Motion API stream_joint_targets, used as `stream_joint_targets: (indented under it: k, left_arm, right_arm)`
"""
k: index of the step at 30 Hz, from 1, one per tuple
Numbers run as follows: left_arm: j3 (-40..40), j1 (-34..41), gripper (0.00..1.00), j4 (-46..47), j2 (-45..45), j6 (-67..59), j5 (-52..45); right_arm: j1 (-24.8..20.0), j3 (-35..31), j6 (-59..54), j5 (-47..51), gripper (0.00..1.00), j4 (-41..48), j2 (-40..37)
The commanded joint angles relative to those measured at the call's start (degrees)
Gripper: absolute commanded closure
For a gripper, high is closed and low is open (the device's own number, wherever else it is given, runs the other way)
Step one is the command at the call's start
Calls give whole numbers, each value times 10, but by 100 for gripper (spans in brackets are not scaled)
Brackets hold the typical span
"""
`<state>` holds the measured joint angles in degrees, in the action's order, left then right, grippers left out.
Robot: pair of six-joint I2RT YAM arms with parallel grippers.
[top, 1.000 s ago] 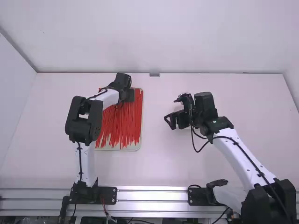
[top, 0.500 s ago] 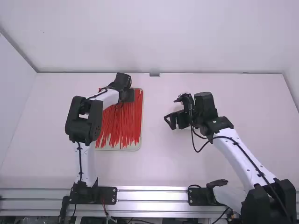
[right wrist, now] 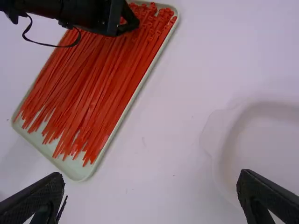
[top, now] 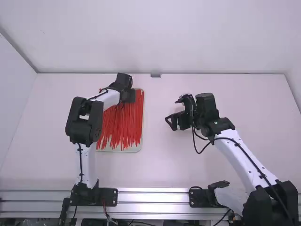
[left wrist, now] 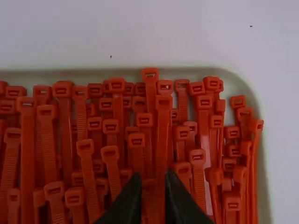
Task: Fasten the cable tie
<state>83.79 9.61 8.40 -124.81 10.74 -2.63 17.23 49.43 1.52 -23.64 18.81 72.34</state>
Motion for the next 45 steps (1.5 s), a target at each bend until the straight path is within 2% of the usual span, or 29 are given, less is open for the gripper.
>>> stream_joint_targets:
  k: [1,5,12,19,33,37,45]
  left_arm:
    - [13,4,86,4,-7,-1,-7]
    - [13,1,88,11,-7,-1,-9]
    - [13,4,85,14,-7,-2,5]
    - [13,4,92,15,-7,-2,6]
    - [15,4,95,6,-7,-2,8]
    - [43,4,98,27,-7,-2,8]
    - [133,5,98,107,23,6,0]
  right_arm:
    - [0,16,-1,-2,1,1,4]
    - [0,16,-1,-1,1,1,4]
    - [1,16,0,-1,1,1,4]
    - [0,16,-1,-1,1,12,4]
    - [1,16,-1,-2,1,12,4]
    - [1,16,-1,-2,1,11,4]
    - [1,16,0,-4,1,9,4]
